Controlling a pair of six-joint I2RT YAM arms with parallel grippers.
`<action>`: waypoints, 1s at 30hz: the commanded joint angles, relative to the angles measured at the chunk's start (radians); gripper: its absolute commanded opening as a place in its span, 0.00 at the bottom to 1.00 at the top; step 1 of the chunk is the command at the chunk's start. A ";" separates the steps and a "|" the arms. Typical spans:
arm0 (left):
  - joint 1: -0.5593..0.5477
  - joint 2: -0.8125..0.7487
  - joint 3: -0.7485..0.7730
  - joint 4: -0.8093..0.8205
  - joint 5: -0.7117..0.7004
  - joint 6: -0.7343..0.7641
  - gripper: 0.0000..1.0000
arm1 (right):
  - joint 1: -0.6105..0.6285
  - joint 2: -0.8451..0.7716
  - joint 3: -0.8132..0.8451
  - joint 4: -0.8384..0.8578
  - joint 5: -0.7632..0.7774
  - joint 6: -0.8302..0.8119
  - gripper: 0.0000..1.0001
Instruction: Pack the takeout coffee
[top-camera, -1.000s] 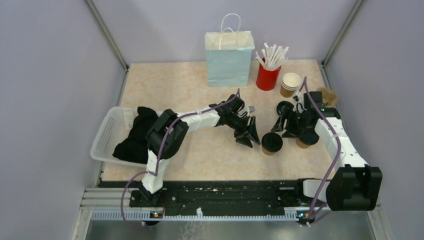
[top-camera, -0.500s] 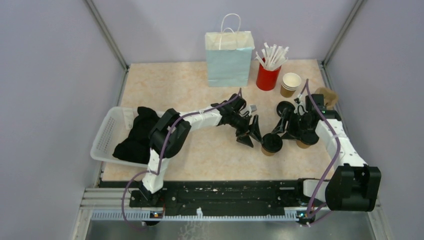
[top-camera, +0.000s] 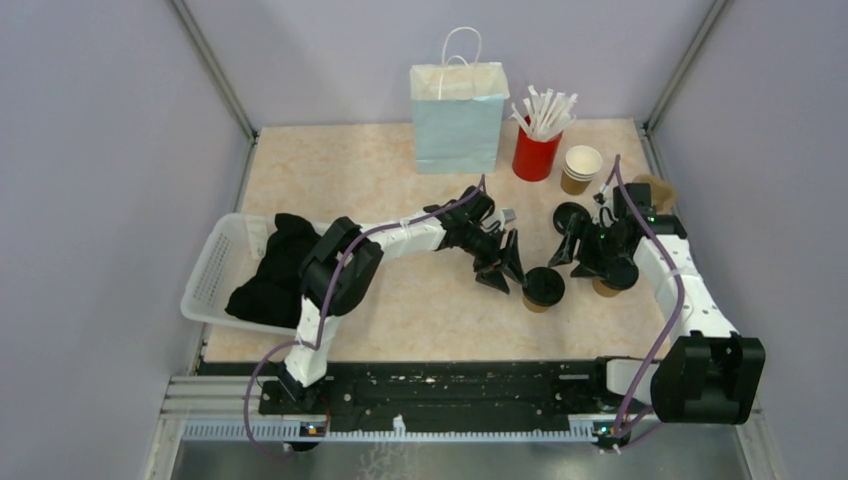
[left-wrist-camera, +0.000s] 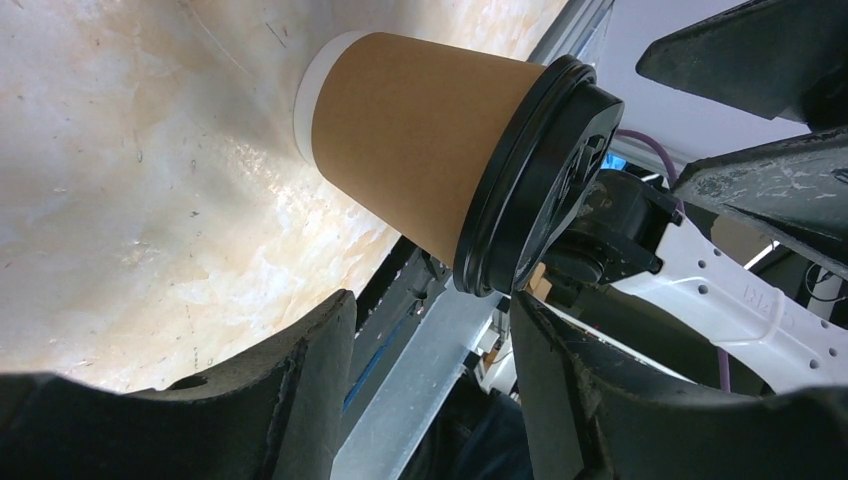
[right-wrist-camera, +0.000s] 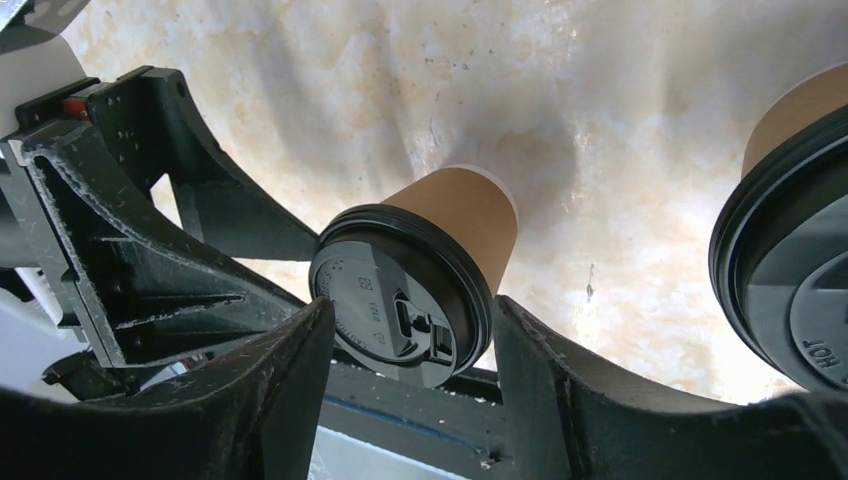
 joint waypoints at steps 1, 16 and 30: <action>-0.012 -0.004 0.014 -0.002 0.005 0.011 0.65 | -0.002 -0.022 0.018 -0.017 0.006 -0.009 0.60; -0.032 0.022 0.015 -0.013 0.009 0.019 0.70 | -0.006 0.025 -0.129 0.085 -0.092 0.006 0.57; -0.020 0.046 -0.133 -0.066 -0.100 0.078 0.57 | -0.118 0.034 -0.255 0.195 -0.161 0.068 0.53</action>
